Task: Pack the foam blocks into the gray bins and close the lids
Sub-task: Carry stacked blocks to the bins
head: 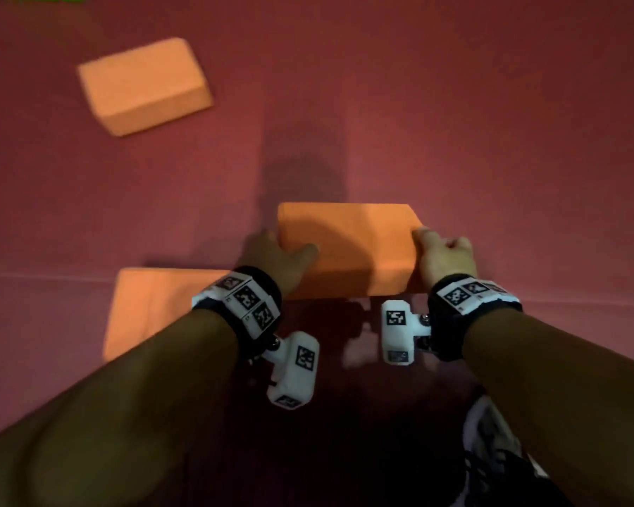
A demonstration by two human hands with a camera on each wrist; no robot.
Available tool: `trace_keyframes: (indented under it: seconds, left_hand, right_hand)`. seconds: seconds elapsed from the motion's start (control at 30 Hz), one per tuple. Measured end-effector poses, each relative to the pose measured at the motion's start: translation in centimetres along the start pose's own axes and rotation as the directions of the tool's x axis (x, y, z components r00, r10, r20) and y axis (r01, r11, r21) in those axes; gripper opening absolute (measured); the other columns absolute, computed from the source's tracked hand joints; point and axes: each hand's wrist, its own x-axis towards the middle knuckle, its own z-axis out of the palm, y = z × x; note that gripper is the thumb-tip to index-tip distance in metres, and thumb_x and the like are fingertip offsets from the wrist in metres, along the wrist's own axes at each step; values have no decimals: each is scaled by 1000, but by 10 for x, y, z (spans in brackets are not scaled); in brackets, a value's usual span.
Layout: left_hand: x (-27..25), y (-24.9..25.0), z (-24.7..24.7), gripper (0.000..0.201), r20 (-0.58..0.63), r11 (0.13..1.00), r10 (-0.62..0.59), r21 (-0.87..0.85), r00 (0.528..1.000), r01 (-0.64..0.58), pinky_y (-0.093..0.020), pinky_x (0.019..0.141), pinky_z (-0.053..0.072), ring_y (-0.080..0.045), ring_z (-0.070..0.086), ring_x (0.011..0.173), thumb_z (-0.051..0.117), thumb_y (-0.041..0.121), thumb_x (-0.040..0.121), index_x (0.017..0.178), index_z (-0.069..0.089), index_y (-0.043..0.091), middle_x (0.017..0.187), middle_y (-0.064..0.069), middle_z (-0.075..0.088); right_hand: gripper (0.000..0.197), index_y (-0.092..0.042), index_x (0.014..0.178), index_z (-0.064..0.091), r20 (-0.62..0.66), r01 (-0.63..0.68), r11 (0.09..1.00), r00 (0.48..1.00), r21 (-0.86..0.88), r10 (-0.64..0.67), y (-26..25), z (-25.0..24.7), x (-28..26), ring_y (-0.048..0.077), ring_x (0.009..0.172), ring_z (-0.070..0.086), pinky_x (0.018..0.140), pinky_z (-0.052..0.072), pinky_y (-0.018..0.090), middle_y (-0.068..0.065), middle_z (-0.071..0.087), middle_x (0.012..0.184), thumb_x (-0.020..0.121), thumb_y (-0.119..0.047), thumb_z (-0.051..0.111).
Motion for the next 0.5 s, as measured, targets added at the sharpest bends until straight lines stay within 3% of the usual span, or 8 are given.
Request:
trace_keyframes:
  seconds: [0.07, 0.1, 0.17, 0.23, 0.3, 0.37, 0.43, 0.5]
  left_hand:
    - [-8, -40, -61, 37, -151, 992, -49, -125, 987, 30, -24, 67, 49, -17, 63, 77, 71, 48, 79, 103, 58, 22, 90, 3, 64]
    - [-12, -56, -79, 36, -205, 978, -88, -202, 975, 46, -26, 67, 51, -14, 62, 72, 73, 48, 78, 100, 55, 26, 86, 6, 61]
    - [-27, -106, -116, 49, -350, 931, -203, -357, 915, 70, -33, 77, 54, -18, 63, 82, 76, 55, 65, 100, 51, 32, 95, 3, 60]
    - [-49, -155, -136, 60, -415, 883, -308, -461, 856, 94, -37, 82, 55, -20, 62, 95, 75, 60, 55, 104, 49, 38, 114, -2, 59]
    - [-66, -189, -138, 66, -370, 828, -371, -546, 852, 123, -30, 75, 54, -16, 61, 95, 78, 42, 70, 125, 44, 33, 122, 0, 56]
    - [-81, -216, -131, 77, -303, 808, -390, -566, 869, 166, -30, 84, 52, -16, 59, 99, 76, 28, 79, 144, 33, 28, 124, 2, 56]
    - [-84, -235, -117, 99, -226, 842, -375, -488, 899, 229, -36, 99, 48, -18, 60, 109, 75, 47, 65, 149, 24, 35, 130, 4, 58]
    - [-82, -251, -106, 108, -180, 849, -416, -428, 891, 310, -38, 101, 48, -20, 62, 109, 67, 57, 55, 149, 17, 44, 129, 7, 59]
  right_hand:
    - [40, -14, 95, 53, 142, 127, 992, 982, 8, -127, -37, 47, -27, 26, 77, 55, 71, 41, 32, 3, 59, 82, 83, -51, 63]
    - [40, -14, 92, 54, 196, 189, 982, 962, 11, -188, -48, 64, -39, 25, 76, 55, 70, 40, 32, 1, 58, 79, 83, -52, 63]
    - [42, -18, 86, 55, 360, 295, 955, 887, 44, -290, -61, 114, -71, 25, 78, 58, 72, 46, 38, 0, 60, 80, 74, -57, 66]
    - [42, -22, 86, 58, 498, 344, 937, 802, 68, -330, -58, 159, -102, 23, 77, 59, 71, 50, 39, 0, 62, 82, 68, -58, 70]
    - [41, -19, 102, 62, 611, 408, 912, 709, 50, -351, -47, 182, -125, 18, 77, 57, 63, 46, 29, -1, 62, 87, 77, -50, 70]
    - [36, -21, 112, 60, 709, 499, 863, 638, -81, -302, -28, 193, -140, 19, 81, 59, 65, 45, 27, -1, 65, 95, 85, -46, 65]
    - [39, -22, 119, 61, 747, 602, 767, 610, -220, -264, -12, 194, -144, 28, 97, 61, 78, 44, 32, 1, 65, 107, 89, -47, 58]
    - [46, -20, 125, 57, 731, 650, 705, 622, -284, -279, -4, 200, -145, 32, 110, 56, 88, 43, 37, 6, 61, 118, 89, -49, 54]
